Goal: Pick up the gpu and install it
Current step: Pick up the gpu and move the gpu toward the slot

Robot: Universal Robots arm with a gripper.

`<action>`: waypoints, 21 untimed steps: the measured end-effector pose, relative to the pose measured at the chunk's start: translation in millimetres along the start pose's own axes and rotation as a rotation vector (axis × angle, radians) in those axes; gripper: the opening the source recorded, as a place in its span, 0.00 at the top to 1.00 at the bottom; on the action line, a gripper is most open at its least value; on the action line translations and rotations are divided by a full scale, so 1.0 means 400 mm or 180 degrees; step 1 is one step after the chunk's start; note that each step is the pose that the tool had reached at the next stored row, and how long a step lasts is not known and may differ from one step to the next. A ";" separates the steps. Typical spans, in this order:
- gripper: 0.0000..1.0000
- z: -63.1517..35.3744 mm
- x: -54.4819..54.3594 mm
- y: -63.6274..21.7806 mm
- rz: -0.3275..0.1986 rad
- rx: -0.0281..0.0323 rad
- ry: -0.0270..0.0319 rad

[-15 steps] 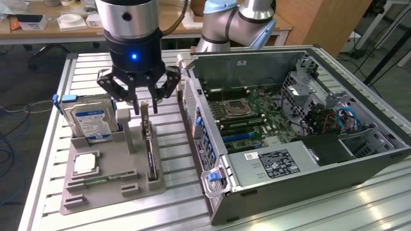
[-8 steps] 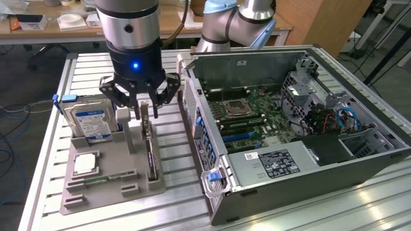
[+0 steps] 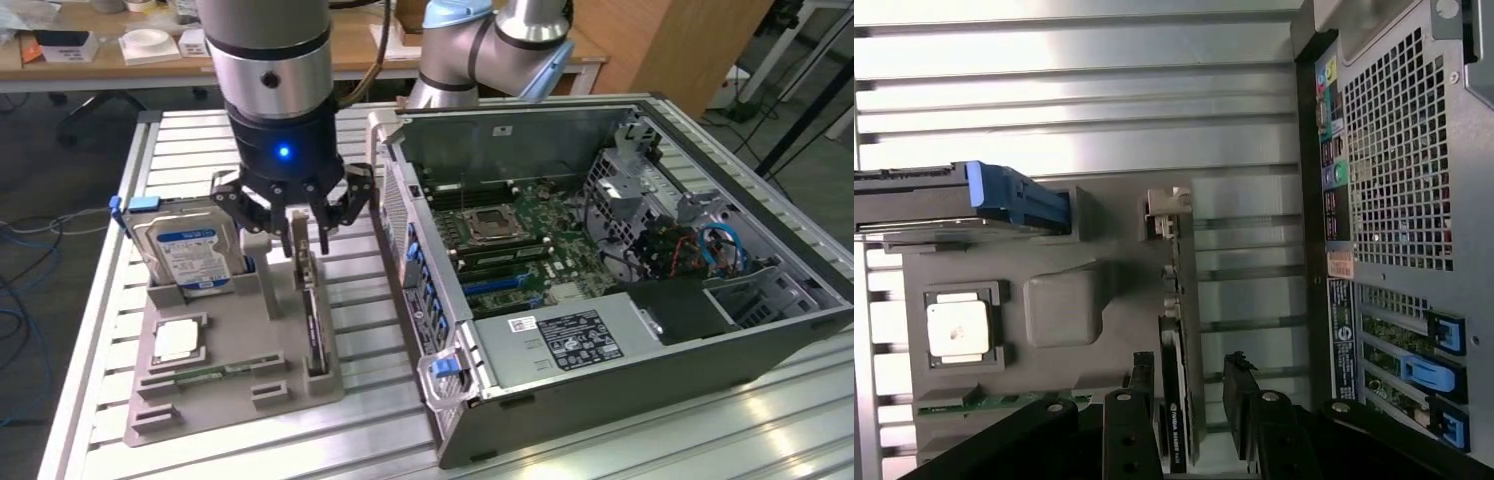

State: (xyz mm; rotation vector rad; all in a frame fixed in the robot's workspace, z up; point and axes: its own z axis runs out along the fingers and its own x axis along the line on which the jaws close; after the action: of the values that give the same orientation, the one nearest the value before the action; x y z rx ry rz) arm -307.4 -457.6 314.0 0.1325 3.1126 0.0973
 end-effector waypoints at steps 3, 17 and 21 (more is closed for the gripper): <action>0.59 0.013 0.000 -0.001 0.0003 0.0000 0.0000; 0.59 0.076 0.002 -0.017 0.0006 0.0002 0.0002; 0.59 0.093 0.007 -0.028 0.0005 0.0002 0.0002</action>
State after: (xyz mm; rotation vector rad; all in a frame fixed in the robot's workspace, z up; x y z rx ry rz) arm -310.2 -466.1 276.2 0.1350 3.1131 0.0962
